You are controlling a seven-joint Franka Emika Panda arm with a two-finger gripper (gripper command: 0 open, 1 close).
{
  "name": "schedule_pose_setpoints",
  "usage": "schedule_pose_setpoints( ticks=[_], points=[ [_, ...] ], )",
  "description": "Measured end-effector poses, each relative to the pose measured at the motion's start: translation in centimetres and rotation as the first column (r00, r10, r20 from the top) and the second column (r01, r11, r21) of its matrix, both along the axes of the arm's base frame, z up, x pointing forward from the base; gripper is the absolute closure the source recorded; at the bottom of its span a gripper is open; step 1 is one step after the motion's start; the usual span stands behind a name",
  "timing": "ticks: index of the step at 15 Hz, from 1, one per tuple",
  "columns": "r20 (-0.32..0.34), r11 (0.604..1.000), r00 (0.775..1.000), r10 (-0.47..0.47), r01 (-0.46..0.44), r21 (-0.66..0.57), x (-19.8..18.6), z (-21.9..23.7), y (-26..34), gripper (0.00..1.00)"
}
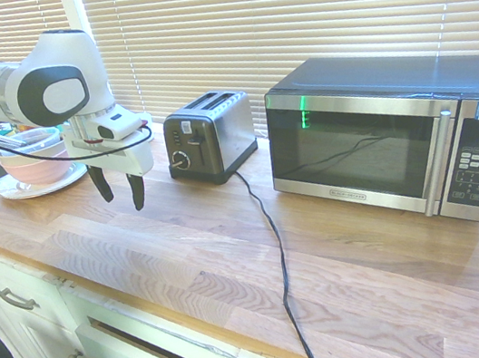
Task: Press the toaster
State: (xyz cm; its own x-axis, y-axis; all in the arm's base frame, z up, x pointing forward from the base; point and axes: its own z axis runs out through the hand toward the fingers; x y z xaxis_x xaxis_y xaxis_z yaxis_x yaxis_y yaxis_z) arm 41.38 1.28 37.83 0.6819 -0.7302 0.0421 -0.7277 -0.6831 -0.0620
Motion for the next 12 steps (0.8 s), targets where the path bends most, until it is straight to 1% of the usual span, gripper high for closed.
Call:
schedule_pose_setpoints(
  ticks=[6,10,12],
  points=[
    [-0.003,1.0,1.0,0.006,-0.006,-0.009,0.1,0.1,0.3,0.0],
    [-0.003,1.0,1.0,-0.005,0.005,-0.01,0.8,0.2,-0.3,0.0],
    [0.008,1.0,1.0,-0.006,0.006,-0.024,1.7,0.7,-0.9,0.0]
  ],
)
